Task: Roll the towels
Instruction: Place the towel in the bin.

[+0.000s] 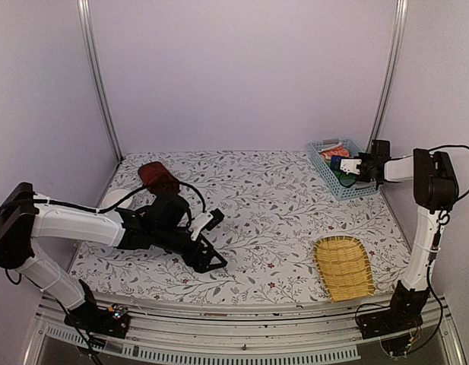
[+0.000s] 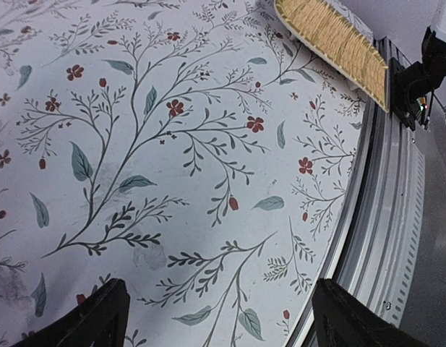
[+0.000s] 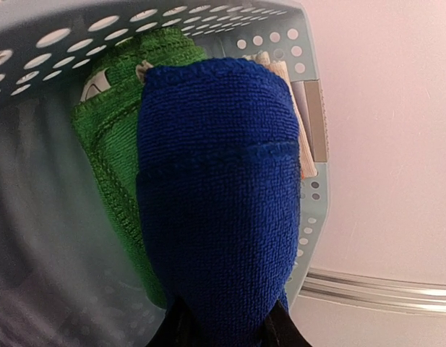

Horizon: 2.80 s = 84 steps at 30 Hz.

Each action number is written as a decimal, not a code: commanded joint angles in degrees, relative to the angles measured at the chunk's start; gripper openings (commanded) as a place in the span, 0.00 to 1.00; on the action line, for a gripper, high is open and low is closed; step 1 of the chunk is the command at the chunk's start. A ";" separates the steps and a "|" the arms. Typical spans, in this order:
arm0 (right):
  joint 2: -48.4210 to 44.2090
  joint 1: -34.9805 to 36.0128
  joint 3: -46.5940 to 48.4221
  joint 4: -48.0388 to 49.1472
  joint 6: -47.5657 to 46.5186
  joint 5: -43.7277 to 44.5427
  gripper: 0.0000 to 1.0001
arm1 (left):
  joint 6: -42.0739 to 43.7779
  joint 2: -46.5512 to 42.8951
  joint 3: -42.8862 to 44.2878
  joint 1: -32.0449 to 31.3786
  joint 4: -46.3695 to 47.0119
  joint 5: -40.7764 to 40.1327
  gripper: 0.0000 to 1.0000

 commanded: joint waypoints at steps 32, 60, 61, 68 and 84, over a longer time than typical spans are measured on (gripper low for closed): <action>15.84 14.64 31.07 -38.65 31.65 19.62 0.02 | 0.06 2.50 1.23 0.67 2.25 1.91 0.90; -5.48 10.60 8.42 -4.94 8.06 8.98 0.02 | -2.86 0.75 0.87 -0.48 1.24 0.90 0.89; -5.80 10.58 7.58 -3.69 7.10 8.08 0.02 | -2.86 0.81 0.89 -0.45 1.23 0.89 0.89; -1.88 9.27 5.86 2.38 0.94 4.34 0.02 | -3.21 1.91 1.22 -0.52 1.23 1.13 0.89; 3.54 6.89 3.07 2.25 -4.32 -1.33 0.02 | -3.83 2.76 0.67 -0.70 1.48 0.96 0.89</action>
